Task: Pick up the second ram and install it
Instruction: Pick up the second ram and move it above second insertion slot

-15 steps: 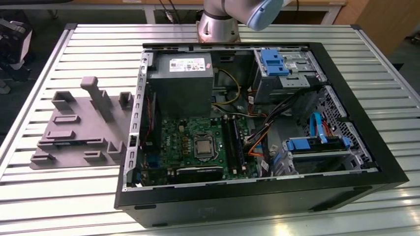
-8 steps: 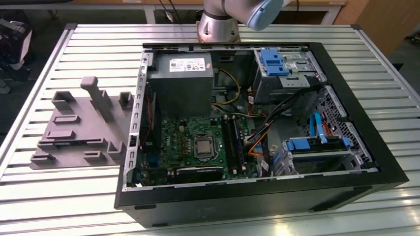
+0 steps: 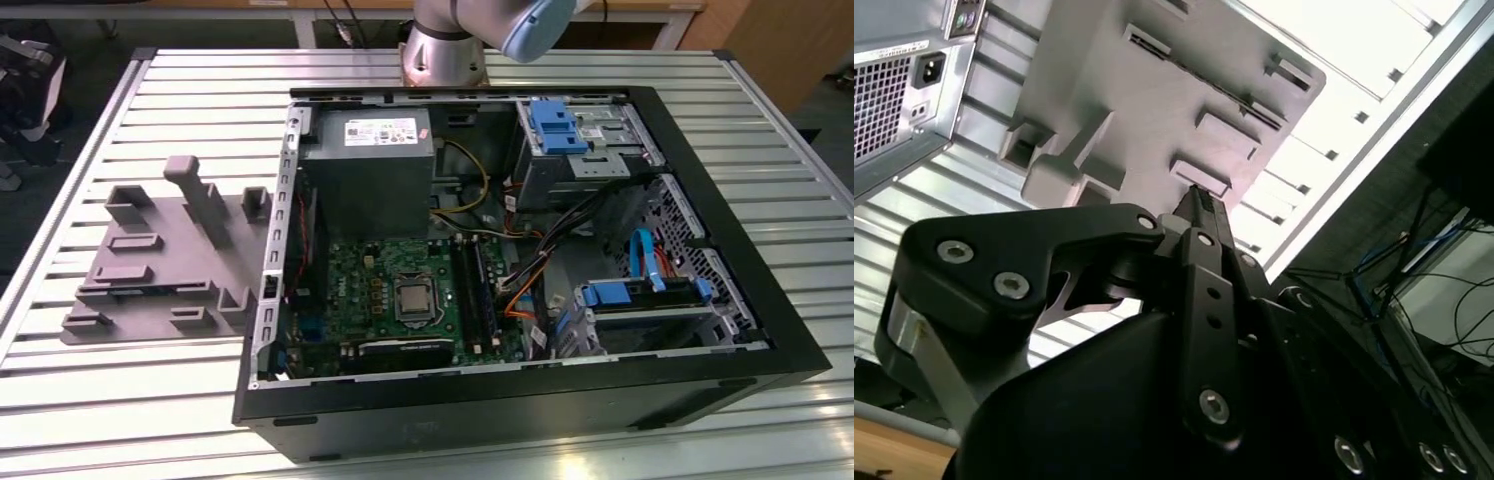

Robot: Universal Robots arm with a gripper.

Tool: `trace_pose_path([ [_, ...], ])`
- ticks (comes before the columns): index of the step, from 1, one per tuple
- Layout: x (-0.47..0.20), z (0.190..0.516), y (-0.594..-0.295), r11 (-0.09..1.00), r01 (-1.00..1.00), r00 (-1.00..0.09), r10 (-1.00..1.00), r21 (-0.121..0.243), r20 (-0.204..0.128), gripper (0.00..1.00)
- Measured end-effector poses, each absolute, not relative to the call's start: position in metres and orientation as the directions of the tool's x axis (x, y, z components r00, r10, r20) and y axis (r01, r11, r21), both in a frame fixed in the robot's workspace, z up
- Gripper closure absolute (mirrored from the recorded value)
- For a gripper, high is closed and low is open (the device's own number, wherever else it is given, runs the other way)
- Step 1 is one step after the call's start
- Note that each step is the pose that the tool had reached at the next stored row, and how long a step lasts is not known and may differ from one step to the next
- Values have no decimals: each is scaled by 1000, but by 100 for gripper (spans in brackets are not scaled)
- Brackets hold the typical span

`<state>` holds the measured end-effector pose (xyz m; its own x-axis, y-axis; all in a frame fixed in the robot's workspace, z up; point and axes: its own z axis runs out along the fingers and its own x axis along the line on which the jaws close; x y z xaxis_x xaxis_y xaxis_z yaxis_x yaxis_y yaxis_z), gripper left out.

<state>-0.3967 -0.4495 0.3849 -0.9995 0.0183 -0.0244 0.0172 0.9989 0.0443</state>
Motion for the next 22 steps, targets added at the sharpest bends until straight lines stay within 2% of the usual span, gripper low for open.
trace_pose_path([
  [22, -397, 385, -450, 974, -222, -975, -221, 44, -24, 89],
])
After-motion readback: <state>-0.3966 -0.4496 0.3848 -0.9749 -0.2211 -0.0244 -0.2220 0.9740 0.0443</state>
